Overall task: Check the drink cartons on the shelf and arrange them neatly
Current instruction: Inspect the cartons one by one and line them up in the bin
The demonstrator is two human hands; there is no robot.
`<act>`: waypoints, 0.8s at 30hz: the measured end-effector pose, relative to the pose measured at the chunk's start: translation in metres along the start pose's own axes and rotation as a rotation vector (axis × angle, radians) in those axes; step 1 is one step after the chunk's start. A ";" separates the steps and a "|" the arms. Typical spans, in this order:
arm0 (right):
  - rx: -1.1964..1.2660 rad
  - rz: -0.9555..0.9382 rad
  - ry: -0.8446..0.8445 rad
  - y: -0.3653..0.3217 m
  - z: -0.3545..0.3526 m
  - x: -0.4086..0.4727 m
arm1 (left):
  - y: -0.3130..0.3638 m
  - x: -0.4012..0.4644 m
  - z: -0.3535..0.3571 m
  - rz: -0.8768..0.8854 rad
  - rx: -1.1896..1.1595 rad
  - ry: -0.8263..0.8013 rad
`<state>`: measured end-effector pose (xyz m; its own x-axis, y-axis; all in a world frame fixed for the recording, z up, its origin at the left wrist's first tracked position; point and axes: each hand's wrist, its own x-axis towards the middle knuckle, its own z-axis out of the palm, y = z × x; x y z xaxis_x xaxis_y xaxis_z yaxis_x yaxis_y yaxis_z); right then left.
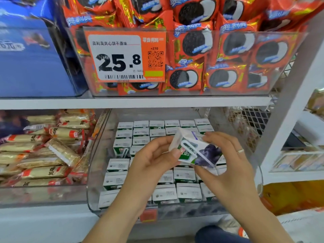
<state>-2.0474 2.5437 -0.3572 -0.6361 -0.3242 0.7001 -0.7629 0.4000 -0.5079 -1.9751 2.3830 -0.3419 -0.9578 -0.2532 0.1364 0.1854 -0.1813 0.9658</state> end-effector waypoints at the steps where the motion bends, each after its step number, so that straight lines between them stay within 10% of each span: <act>1: 0.003 0.019 -0.002 0.001 0.000 -0.001 | 0.000 0.000 0.001 0.013 0.026 0.011; 24: -0.041 0.095 -0.012 -0.001 -0.005 -0.001 | 0.000 0.004 0.010 -0.079 -0.181 0.218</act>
<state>-2.0450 2.5476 -0.3550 -0.7069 -0.2930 0.6437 -0.6938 0.4642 -0.5506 -1.9815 2.3910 -0.3395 -0.9045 -0.4265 -0.0073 0.1673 -0.3704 0.9137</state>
